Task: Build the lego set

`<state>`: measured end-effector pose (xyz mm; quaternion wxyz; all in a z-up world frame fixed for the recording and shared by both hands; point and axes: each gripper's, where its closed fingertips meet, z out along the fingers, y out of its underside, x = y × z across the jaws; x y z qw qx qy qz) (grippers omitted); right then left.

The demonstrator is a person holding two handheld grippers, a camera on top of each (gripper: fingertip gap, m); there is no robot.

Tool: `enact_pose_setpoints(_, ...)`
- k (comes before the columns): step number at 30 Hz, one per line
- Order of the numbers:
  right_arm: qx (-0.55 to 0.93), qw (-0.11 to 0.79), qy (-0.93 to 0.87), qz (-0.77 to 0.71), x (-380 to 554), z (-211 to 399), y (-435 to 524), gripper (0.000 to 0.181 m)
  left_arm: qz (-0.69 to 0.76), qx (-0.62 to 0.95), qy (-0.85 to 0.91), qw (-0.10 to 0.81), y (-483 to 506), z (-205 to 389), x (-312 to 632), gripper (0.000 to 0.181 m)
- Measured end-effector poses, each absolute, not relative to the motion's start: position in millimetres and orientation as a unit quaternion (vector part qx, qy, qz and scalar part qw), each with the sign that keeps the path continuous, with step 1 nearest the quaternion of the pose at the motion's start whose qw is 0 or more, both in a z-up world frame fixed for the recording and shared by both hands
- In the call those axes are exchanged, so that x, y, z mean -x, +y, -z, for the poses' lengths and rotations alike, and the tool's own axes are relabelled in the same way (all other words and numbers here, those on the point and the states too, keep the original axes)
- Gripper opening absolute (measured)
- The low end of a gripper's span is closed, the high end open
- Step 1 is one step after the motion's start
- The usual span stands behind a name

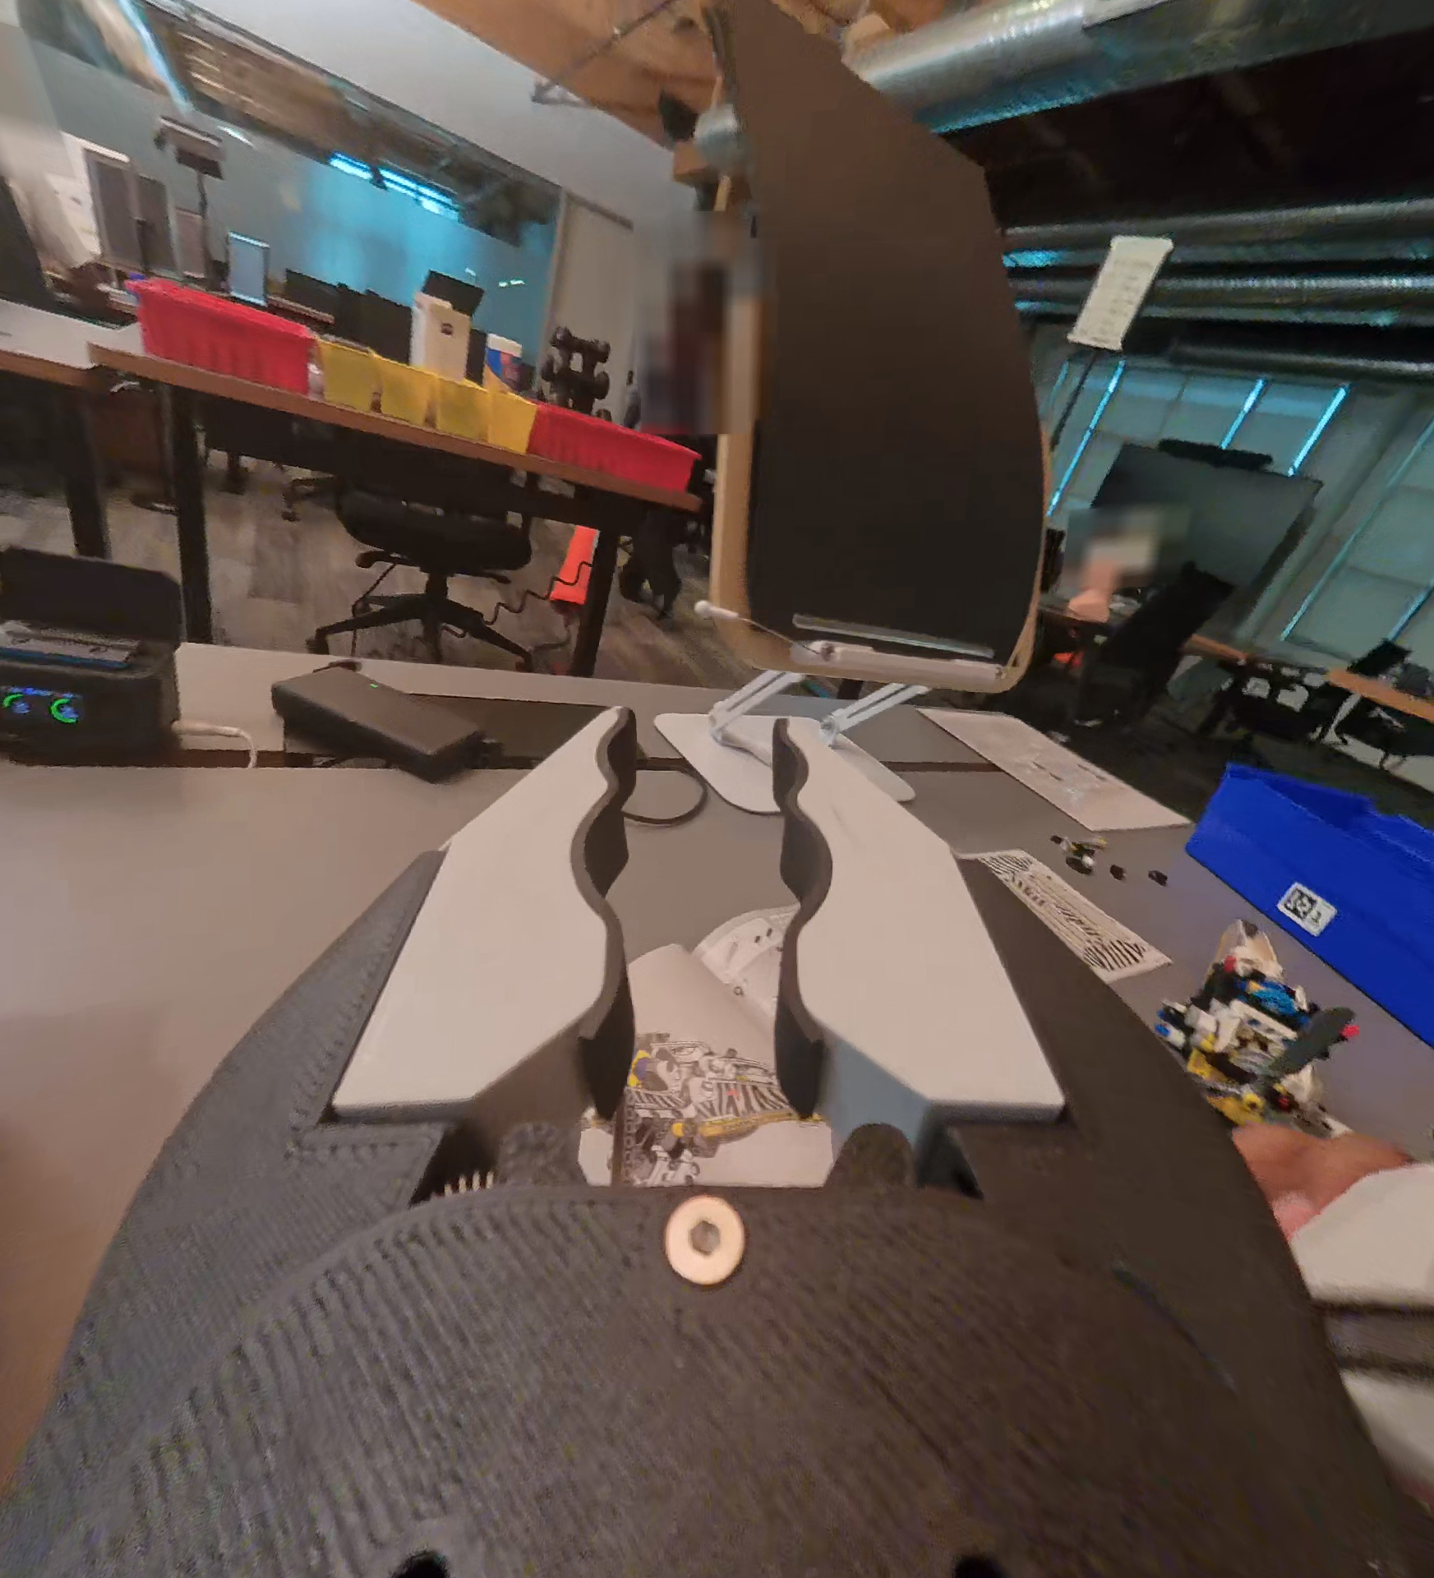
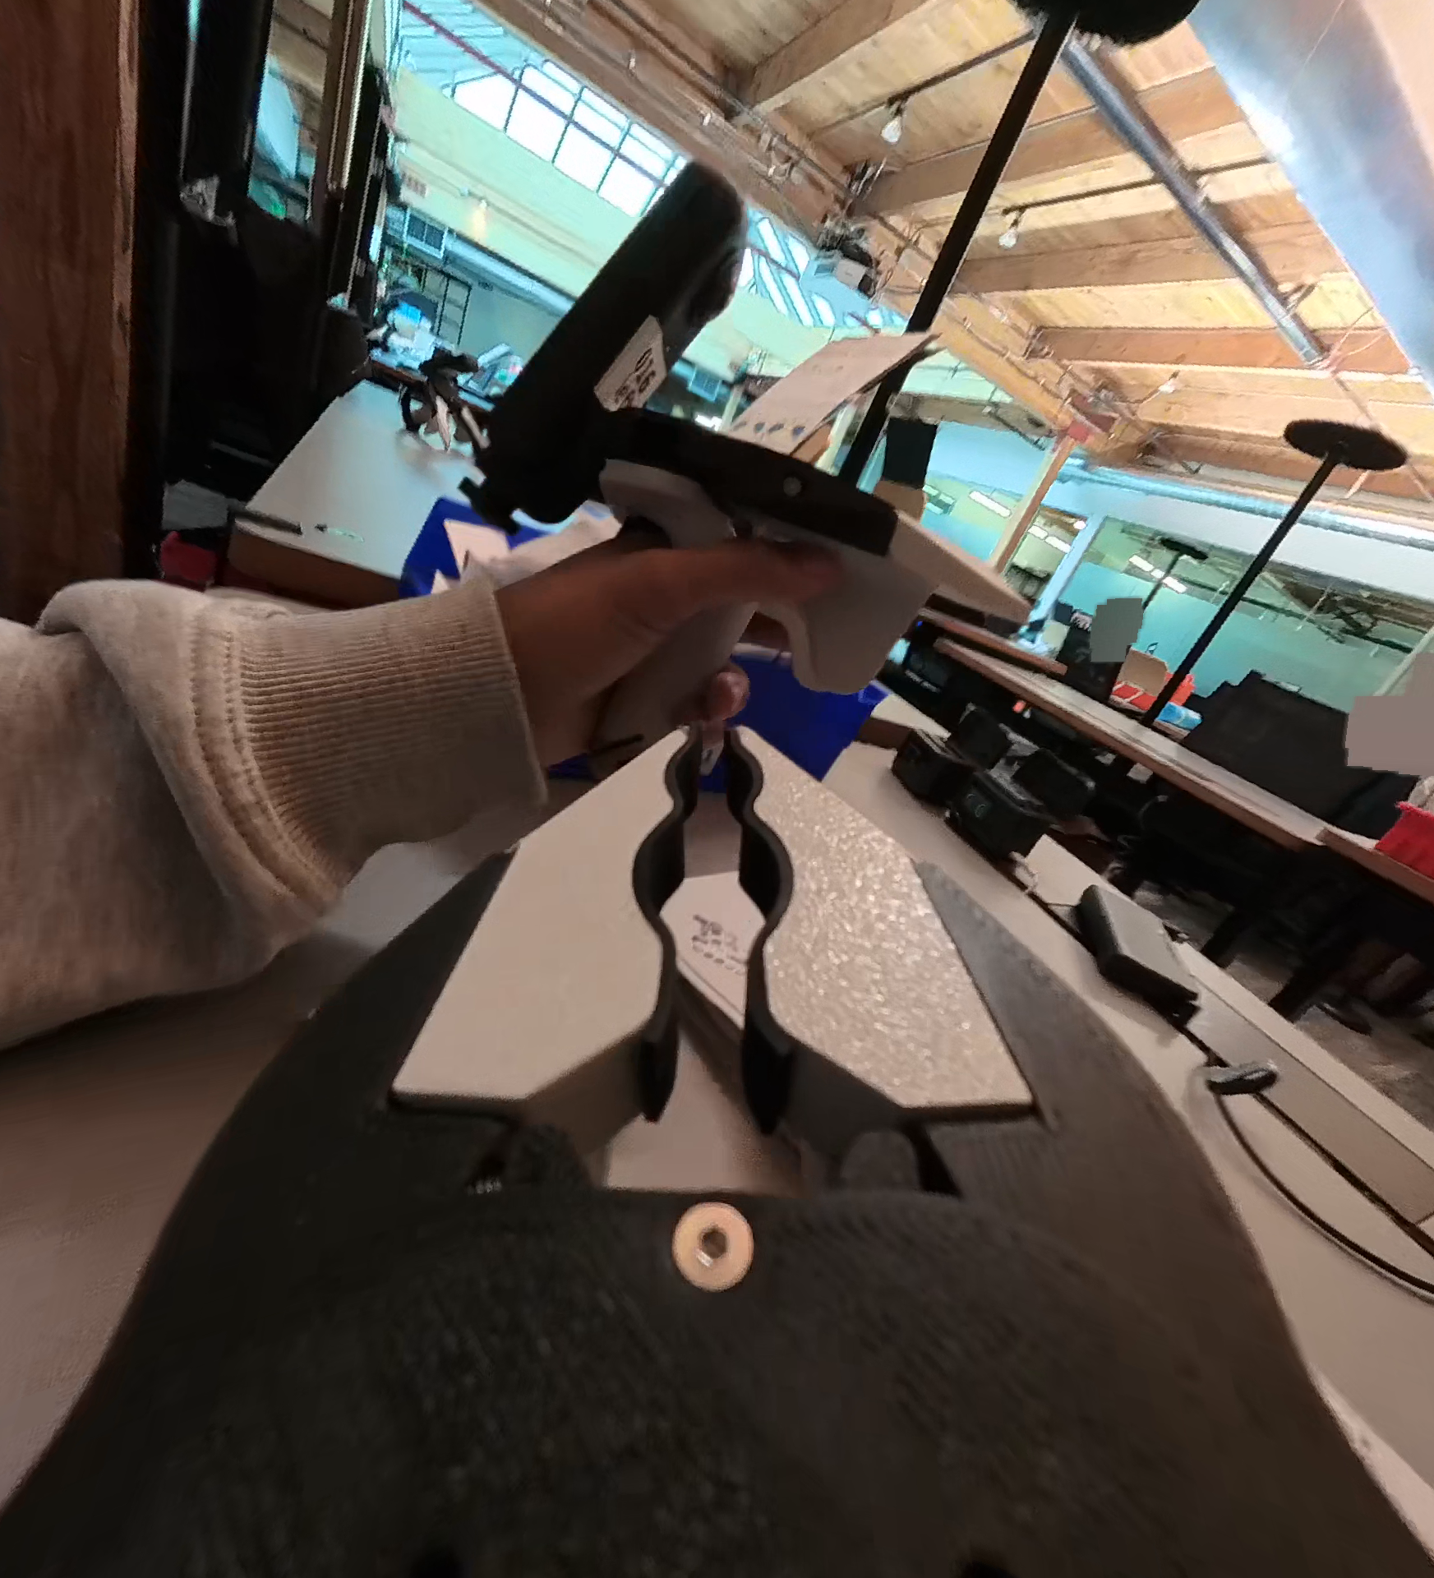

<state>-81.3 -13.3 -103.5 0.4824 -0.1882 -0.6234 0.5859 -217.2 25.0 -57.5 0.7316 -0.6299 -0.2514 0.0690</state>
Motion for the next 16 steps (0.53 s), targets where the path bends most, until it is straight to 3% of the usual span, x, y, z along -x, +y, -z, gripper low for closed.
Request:
enact_pose_setpoints(5, 0.195, 0.530, -0.554, -0.611, 51, 66, 25, 0.003, -0.076, 0.642, -0.213, 0.733, 40, 44, 187, 0.029)
enact_pose_setpoints(10, 0.223, 0.569, -0.510, -0.606, 9, 58, 92, 0.003, -0.111, 0.649, -0.187, 0.729, 66, 72, 167, 0.015)
enact_pose_setpoints(16, 0.208, 0.649, -0.300, -0.668, -99, 9, 198, 0.000, 0.007, 0.639, -0.238, 0.731, 70, 106, 167, 0.014)
